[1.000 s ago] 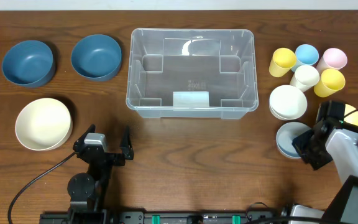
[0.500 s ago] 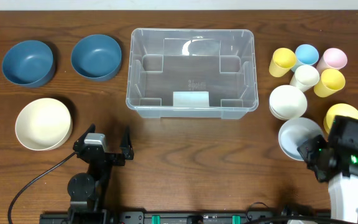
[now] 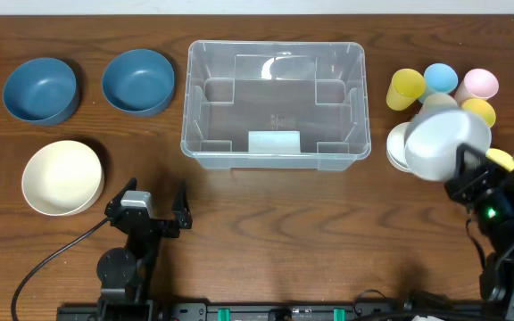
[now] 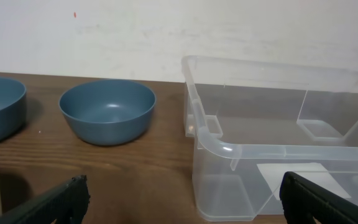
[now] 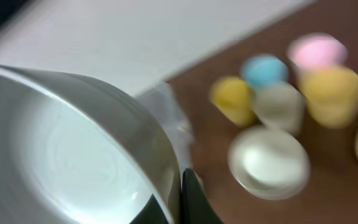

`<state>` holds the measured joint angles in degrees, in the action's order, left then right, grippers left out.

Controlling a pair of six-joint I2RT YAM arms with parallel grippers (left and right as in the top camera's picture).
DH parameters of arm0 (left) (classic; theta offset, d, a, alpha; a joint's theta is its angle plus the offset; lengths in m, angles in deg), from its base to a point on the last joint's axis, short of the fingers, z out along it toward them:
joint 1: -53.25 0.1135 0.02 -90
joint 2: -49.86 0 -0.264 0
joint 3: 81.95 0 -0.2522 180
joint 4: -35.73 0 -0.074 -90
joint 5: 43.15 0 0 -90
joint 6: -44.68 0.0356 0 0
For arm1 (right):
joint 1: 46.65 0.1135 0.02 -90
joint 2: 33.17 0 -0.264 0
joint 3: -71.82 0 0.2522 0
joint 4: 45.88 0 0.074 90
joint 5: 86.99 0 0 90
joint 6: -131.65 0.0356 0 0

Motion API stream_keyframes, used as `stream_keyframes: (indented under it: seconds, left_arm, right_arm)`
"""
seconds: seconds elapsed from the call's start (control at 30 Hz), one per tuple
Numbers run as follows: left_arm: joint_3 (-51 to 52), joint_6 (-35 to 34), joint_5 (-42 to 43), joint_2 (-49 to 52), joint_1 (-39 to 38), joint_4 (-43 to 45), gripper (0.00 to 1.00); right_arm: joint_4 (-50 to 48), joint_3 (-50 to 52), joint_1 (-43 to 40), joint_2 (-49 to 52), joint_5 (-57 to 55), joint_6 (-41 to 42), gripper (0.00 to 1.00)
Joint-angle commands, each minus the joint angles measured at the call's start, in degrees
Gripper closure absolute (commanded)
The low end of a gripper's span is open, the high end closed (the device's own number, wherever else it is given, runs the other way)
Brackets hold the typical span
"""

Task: Pack container
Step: 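Lift the white bowl with the right gripper toward the container, then lower the white bowl into the container's right side and release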

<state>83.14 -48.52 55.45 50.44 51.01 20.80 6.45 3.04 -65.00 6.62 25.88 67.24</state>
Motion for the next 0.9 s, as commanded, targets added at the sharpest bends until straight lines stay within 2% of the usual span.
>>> stream_keyframes:
  seconds: [0.0,0.17,0.47,0.7,0.87]
  left_arm:
    - [0.92,-0.11,0.63,-0.28,0.28,-2.05,0.02]
    - [0.92,-0.11,0.63,-0.28,0.28,-2.05,0.02]
    - [0.92,-0.11,0.63,-0.28,0.28,-2.05,0.02]
    - [0.92,-0.11,0.63,-0.28,0.28,-2.05,0.02]
    - [0.92,-0.11,0.63,-0.28,0.28,-2.05,0.02]
  right_arm:
    - [-1.31,-3.85,2.73,4.48,6.95,-1.46,0.98]
    - [0.42,-12.94,10.93,17.64,4.85,-5.29,0.98]
    - [8.83,-35.54,27.1,46.03,-7.04,-12.5,0.99]
    - [12.85,-49.13,33.92,62.27,-18.86,-16.81,0.99]
    - [12.5,-51.54,36.0,69.55,-25.75,-19.74,0.99]
